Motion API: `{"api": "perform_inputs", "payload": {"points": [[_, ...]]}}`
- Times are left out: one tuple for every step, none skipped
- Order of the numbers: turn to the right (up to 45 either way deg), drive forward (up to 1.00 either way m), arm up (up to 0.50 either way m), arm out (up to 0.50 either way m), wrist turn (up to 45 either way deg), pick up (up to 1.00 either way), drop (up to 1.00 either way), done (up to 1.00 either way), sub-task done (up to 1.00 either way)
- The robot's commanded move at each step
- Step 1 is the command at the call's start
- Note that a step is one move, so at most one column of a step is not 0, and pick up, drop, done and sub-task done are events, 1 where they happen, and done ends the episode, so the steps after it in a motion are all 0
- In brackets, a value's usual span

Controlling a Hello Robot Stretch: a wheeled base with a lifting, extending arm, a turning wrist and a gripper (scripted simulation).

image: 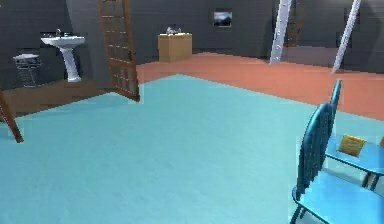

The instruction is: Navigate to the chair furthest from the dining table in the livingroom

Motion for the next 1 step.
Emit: {"api": "perform_inputs", "payload": {"points": [[0.0,0.55,0.00,0.00,0.0,0.00,0.00,0.00,0.00]]}}
